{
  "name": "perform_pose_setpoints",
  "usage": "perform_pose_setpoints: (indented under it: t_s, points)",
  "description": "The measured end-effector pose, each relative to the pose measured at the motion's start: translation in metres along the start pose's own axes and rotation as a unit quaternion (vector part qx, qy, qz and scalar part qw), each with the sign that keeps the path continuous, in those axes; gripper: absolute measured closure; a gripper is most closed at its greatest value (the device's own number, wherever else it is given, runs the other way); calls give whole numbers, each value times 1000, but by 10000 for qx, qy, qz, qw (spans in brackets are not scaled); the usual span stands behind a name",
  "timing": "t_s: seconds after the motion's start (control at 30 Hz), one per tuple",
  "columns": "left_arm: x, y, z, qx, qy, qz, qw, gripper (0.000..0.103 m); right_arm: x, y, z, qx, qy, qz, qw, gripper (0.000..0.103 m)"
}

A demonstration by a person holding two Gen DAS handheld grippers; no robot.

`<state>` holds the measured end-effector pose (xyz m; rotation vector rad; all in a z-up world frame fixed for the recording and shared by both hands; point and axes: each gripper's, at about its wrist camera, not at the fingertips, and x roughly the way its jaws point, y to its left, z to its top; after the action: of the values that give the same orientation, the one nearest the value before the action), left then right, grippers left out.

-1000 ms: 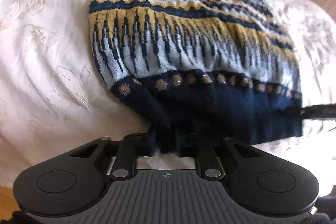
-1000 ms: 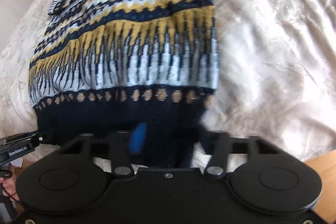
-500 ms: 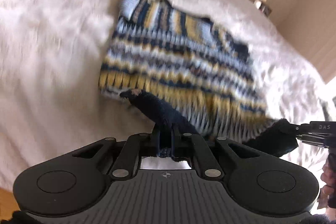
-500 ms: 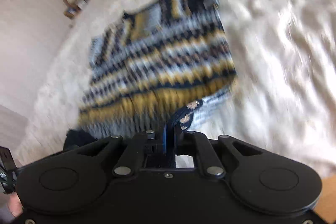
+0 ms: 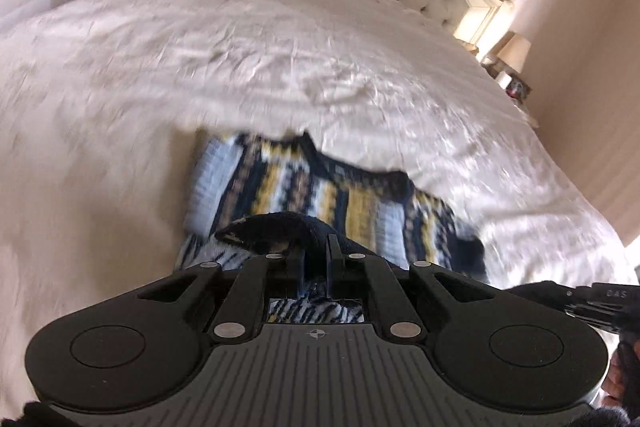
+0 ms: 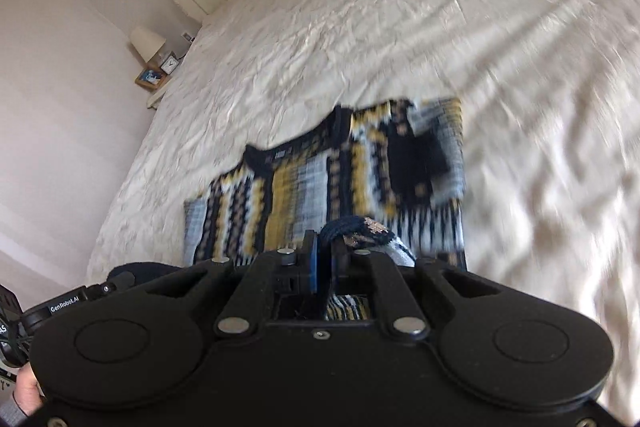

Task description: Fold small clothes

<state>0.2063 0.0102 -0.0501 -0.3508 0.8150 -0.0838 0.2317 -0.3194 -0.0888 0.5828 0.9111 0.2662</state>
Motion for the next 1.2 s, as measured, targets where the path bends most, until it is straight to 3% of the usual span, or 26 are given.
perform_pose_setpoints:
  t_s: [0.27,0.53,0.67,0.8,0.97,1.2]
  points:
    - [67,-2,34,-290,394,397,9980,94,73,-17,61,170,480,-167,9986,90]
    - [116,16,43,-326,936,477,9939,94,119,-33,75,495,754,-485,9947,90]
    - [134,23,51,-203,1206,404,9917,92,131,-35,78,731,750,-678,9922,81]
    - [149,30,65,-167,1325,317,9905,92,142,-35,84,844,775,-829,9899,80]
    - [169,35,83,-155,1396,282,9897,90,156,-36,97,849,728,-966,9890,58]
    - [205,44,102,-90,1424,361,9891,84,174,-42,119,751,596,-1063,9897,57]
